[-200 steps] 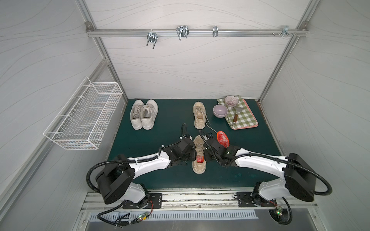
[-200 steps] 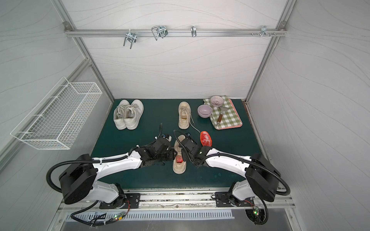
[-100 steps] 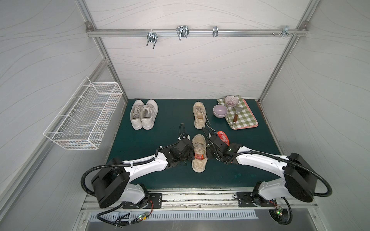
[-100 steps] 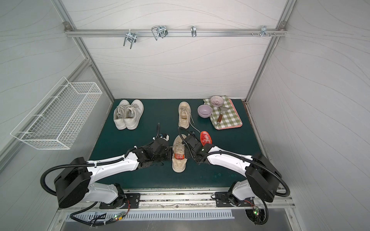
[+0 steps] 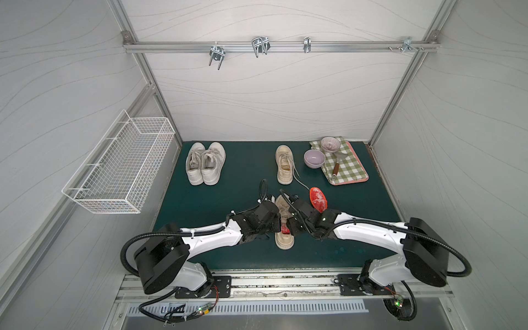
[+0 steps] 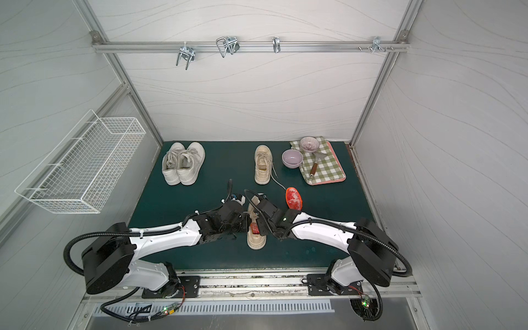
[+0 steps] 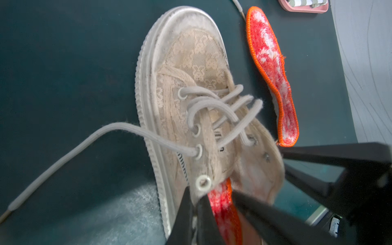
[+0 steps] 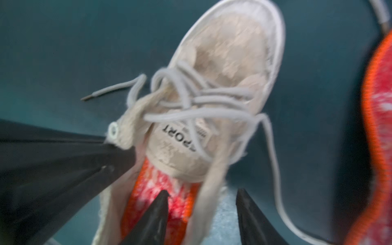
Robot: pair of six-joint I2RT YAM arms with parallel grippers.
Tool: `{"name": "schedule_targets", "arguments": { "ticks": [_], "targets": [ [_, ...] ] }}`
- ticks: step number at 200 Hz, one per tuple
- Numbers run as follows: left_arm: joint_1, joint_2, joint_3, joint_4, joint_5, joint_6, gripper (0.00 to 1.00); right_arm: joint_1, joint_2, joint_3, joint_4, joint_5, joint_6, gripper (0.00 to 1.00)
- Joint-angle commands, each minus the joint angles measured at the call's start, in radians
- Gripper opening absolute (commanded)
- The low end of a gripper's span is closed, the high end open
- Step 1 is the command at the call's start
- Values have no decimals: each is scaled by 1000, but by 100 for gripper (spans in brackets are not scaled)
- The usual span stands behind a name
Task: Remove the insole from the shoe
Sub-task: Adjust the shoe at the center of the board.
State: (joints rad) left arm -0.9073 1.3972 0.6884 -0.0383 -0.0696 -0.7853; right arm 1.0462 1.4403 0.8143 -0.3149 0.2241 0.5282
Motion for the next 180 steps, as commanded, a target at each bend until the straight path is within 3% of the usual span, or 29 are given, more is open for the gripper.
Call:
{"name": "schedule_targets", "arguments": {
  "ticks": [1,59,108,180],
  "targets": [
    [-4,-4,8,78,-3,-18,0,14,29,14,-23,-27,-14,64],
    [-4,-18,3,76,-9,-12,3,15,107,32,-60,92,33,79],
    [-5,-21,-6,68,-15,-8,9,15,98,31,21,216,52,78],
    [-5,8,19,47,-8,36,29,9,11,9,102,333,70,76]
  ]
}}
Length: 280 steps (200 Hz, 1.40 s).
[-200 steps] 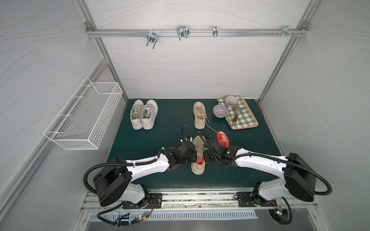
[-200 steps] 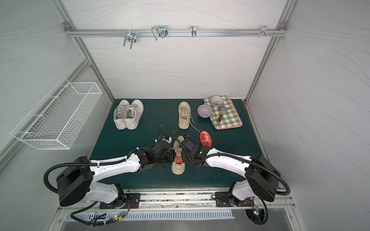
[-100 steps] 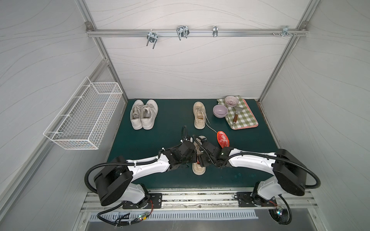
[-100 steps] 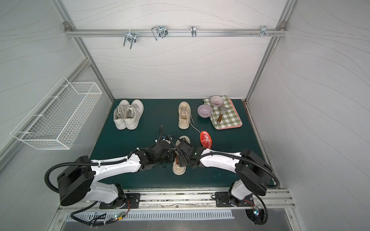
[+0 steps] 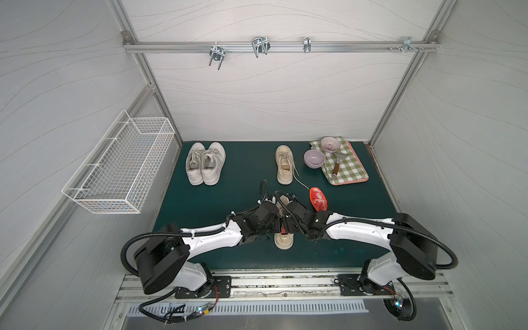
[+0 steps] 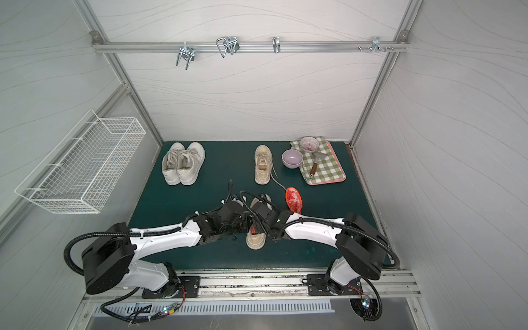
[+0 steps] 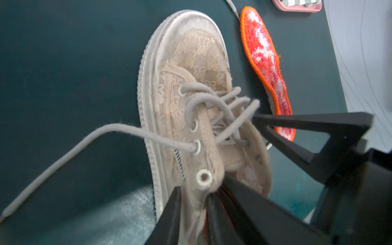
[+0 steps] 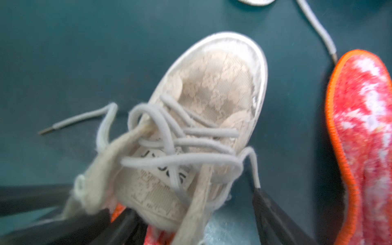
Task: Remove the insole from the shoe
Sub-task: Adjust the shoe at the center of the board.
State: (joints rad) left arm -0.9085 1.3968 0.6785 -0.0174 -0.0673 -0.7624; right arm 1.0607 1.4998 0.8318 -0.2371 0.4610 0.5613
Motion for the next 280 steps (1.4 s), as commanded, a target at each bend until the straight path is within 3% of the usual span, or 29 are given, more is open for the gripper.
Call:
{"name": "schedule_targets", "arguments": {
  "ticks": [1,54,80,131,191,211,243,280],
  "targets": [
    [-3,8,29,26,-11,14,29,-5,-51,-10,26,99,37,76],
    [4,49,70,13,-26,35,50,-30,-58,-10,47,62,29,75],
    [25,75,90,18,-17,23,54,-30,-53,-12,44,53,35,75],
    [55,124,137,20,-19,25,47,-30,-107,-3,-27,1,41,73],
    [75,151,173,37,-5,42,45,-26,-305,-66,-138,-226,125,63],
    [77,147,173,46,2,41,44,-10,-295,-64,-117,-307,138,58],
    [79,142,167,68,23,41,38,1,-241,-47,-73,-338,126,47],
    [83,129,152,81,31,37,34,-1,-189,-31,8,-405,95,44]
  ]
}}
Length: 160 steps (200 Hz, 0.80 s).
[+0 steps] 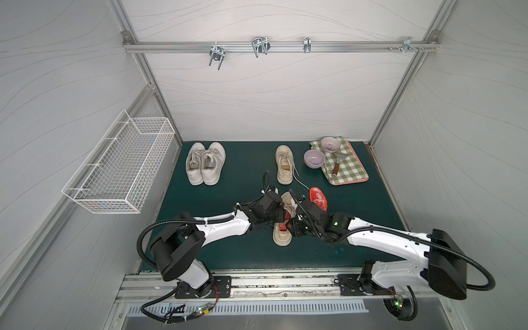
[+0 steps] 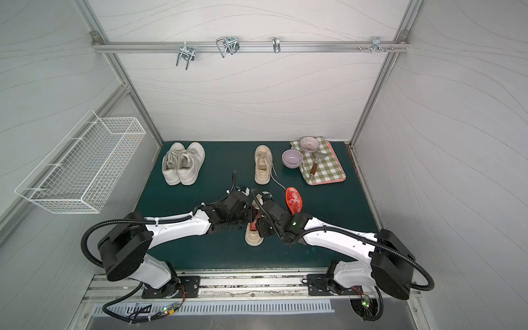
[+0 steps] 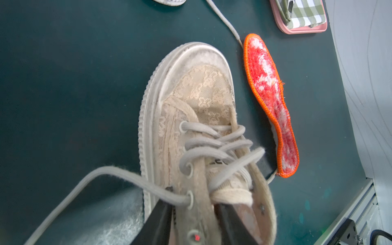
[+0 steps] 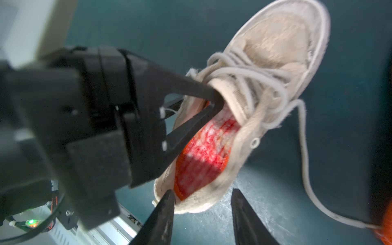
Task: Remove the insole from the shoe
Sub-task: Adjust the shoe at the center of the board, then remove the insole from the shoe.
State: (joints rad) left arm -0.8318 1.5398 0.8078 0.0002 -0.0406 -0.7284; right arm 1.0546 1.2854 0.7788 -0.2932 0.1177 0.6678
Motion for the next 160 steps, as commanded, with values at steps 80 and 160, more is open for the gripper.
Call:
{"name": "schedule_targets", "arguments": {
  "ticks": [80,160],
  "targets": [
    [36,-55,-27,113,46,-16,26,-9,102,18,159,-38,-43,42],
    [40,-34,-29,113,58,-18,21,-60,163,-13,65,161,45,44]
  ]
}}
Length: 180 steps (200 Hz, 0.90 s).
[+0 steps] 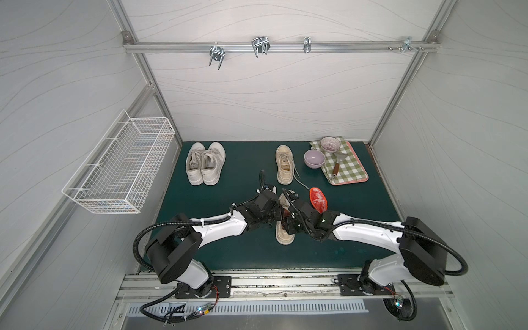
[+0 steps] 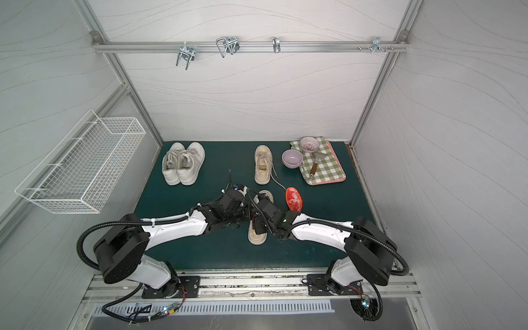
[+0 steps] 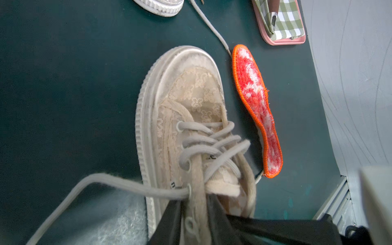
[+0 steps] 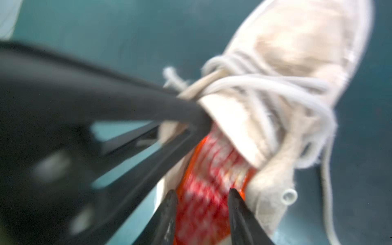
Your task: Remove the insole from the shoe
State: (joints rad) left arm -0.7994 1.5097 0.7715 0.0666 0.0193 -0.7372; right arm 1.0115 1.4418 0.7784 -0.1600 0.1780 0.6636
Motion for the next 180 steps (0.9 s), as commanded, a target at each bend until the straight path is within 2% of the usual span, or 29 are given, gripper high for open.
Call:
{"name": "schedule_targets", "arguments": {
  "ticks": [1,51,149,180],
  "targets": [
    [8,-4,8,47,-2,-9,20,-17,7,-12,-70,103,51,44],
    [8,40,14,57,28,-23,14,-22,59,31,-174,162,58,49],
    [8,-32,-73,121,39,-46,0,-28,310,248,-387,212,67,59],
    [7,-51,-109,152,51,-62,0,-27,405,309,-417,153,51,58]
  ]
}}
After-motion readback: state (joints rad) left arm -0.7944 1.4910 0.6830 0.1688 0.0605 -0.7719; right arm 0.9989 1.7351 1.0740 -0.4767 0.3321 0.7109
